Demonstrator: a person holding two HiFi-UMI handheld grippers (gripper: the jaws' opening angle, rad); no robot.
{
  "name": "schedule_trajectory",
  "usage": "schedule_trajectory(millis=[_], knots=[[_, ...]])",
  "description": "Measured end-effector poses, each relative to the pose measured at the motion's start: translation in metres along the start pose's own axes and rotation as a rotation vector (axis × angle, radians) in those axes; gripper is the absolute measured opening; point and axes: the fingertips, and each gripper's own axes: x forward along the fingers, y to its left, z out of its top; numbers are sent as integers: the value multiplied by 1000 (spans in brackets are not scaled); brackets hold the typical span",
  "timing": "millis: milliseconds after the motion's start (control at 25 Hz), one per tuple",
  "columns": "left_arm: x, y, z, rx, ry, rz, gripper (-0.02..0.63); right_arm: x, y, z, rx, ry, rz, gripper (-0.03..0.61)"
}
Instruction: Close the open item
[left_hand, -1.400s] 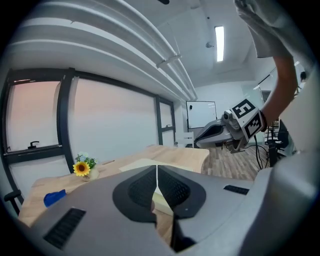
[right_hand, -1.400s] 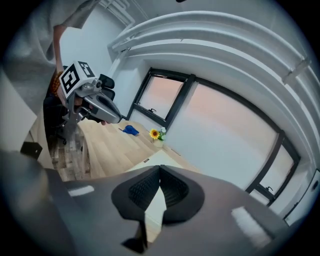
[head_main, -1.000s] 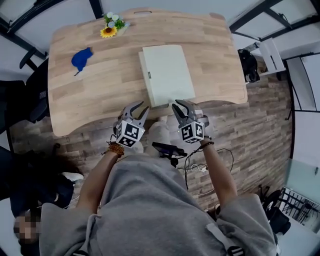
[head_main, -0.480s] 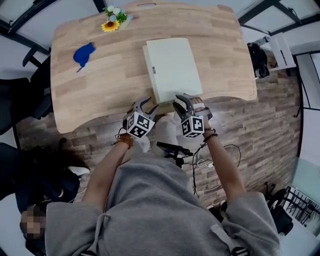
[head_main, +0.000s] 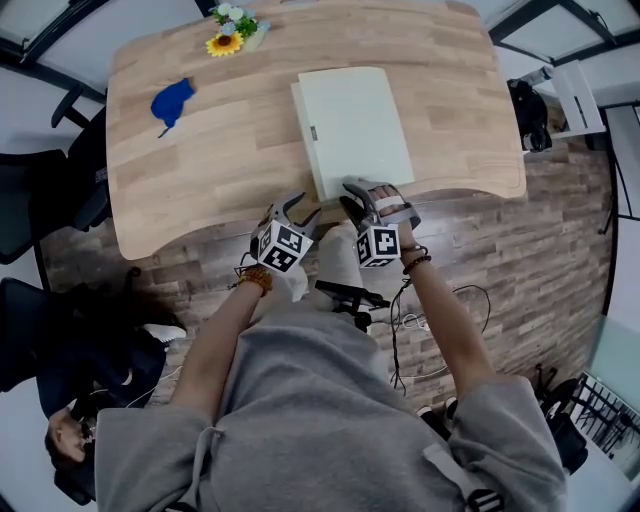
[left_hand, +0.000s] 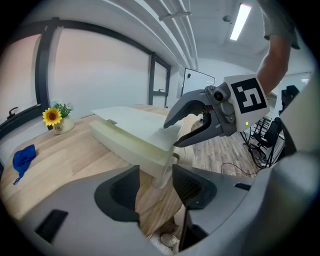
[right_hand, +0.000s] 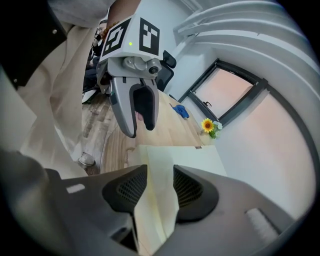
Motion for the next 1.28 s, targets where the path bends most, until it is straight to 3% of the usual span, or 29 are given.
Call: schedule_trajectory(millis=[160,240,360,480,600,680,800,880,920,960,1040,1200,1280], knots=[[-4,0,-2,-12,-3,5,198,6,-2,6,-27,-14,-13,158],[-7,0,1,-23,-21,4,198,5,-1,8,-38,-34,-13,103],[-15,9,21,-135,-114,-3,184,-3,-6,13,-16,-62,-29,74],[-22,27,49,-417,-236,-77,176,-19,-17,22,10,-94,-73,51],[-25,35,72,-805,-355,-279,175,-35,-21,33,40,-131,-113,40],[-27,33,87,-950,-414,-394,173,-42,-22,41,11,-138,-116,37],[-23,24,93,-942,-388,-430,173,-46,-20,48,-25,-143,-119,35],[-20,15,94,-915,-357,-436,47,-47,-19,46,-21,-138,-120,37],[-20,12,98,-928,-360,-449,38,-47,-18,44,-17,-132,-117,44],[-21,10,103,-955,-375,-467,17,-46,-16,41,-12,-124,-113,83],[-24,8,113,-1001,-404,-500,12,-43,-13,38,5,-109,-118,250],[-28,6,129,-1002,-415,-577,14,-48,-39,39,56,-76,-248,238],[-30,3,138,-1050,-430,-626,14,-50,-53,34,62,-35,-303,238]])
